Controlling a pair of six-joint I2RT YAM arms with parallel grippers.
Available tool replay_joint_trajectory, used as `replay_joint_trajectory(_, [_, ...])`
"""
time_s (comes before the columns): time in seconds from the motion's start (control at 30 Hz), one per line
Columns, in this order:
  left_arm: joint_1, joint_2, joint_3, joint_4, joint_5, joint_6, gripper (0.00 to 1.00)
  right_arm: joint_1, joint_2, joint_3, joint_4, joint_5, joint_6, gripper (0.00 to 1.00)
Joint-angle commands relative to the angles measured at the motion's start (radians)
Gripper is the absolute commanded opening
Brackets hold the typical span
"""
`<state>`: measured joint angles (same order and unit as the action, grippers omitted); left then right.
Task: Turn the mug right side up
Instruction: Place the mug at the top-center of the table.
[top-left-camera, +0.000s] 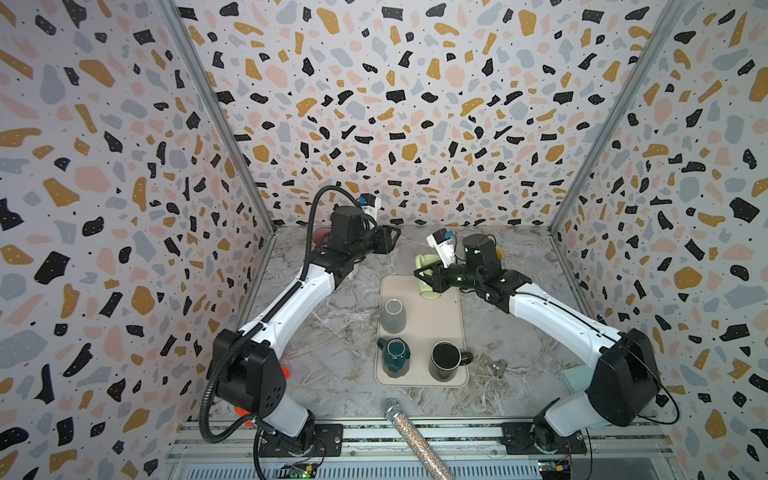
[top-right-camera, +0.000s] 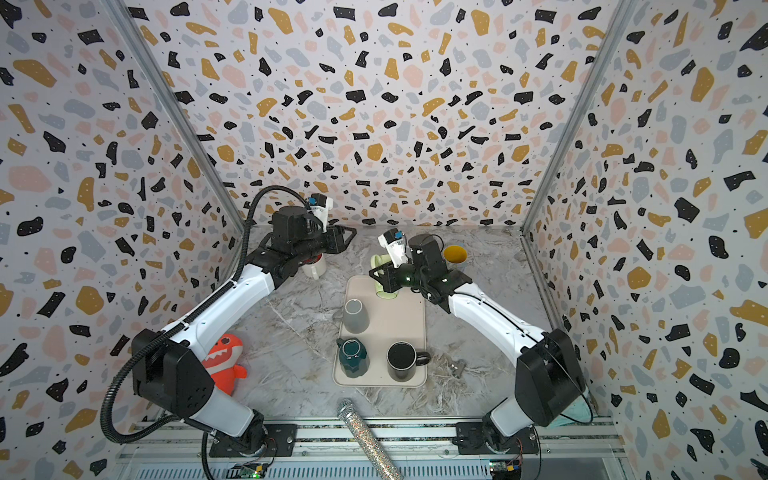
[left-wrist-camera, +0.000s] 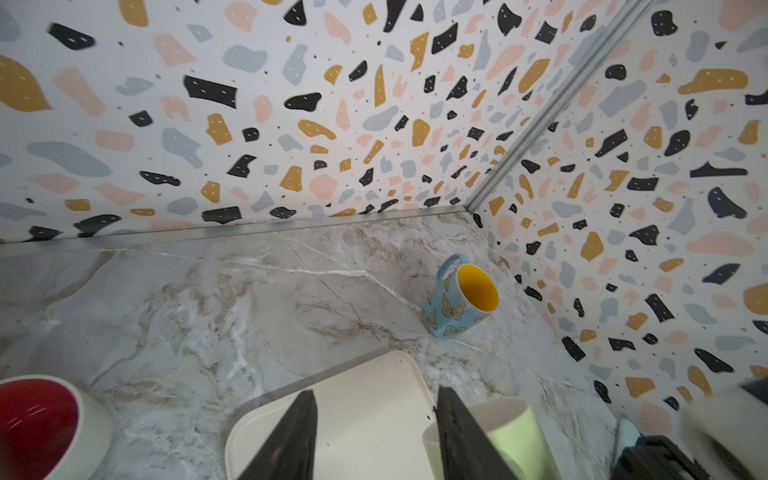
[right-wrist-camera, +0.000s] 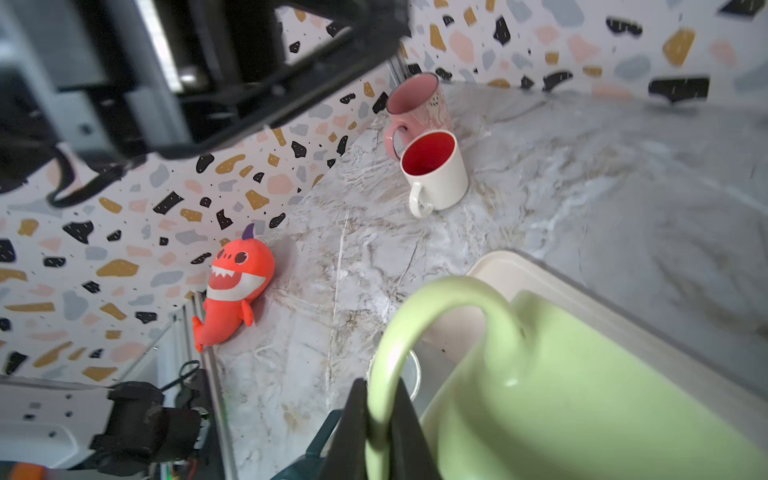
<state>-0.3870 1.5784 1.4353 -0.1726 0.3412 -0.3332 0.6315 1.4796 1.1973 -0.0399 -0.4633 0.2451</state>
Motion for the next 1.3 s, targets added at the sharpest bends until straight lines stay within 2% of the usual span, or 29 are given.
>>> replay_joint_trajectory(0.0, [0.004, 0.012, 0.046, -0.121, 0.131, 0.070, 0.47, 0.043, -0.058, 0.007, 0.104, 0.144, -0.241, 0.00])
replay_joint_trajectory(0.17, [0.001, -0.012, 0.036, -0.179, 0.171, 0.107, 0.48, 0.110, -0.053, 0.006, 0.096, 0.275, -0.413, 0.00])
replay_joint_trajectory(0.4, [-0.009, -0.022, 0.043, -0.241, 0.207, 0.144, 0.48, 0.177, -0.015, 0.024, 0.088, 0.435, -0.540, 0.00])
replay_joint_trajectory(0.63, [-0.010, -0.043, 0.047, -0.237, 0.213, 0.133, 0.48, 0.183, 0.004, 0.024, 0.088, 0.485, -0.565, 0.00])
replay_joint_trajectory(1.03, [-0.023, -0.056, 0.001, -0.177, 0.353, 0.092, 0.48, 0.183, -0.010, 0.000, 0.152, 0.510, -0.583, 0.00])
replay_joint_trajectory(1.27, [-0.026, -0.038, -0.010, -0.200, 0.343, 0.102, 0.48, 0.183, -0.022, -0.001, 0.172, 0.497, -0.584, 0.00])
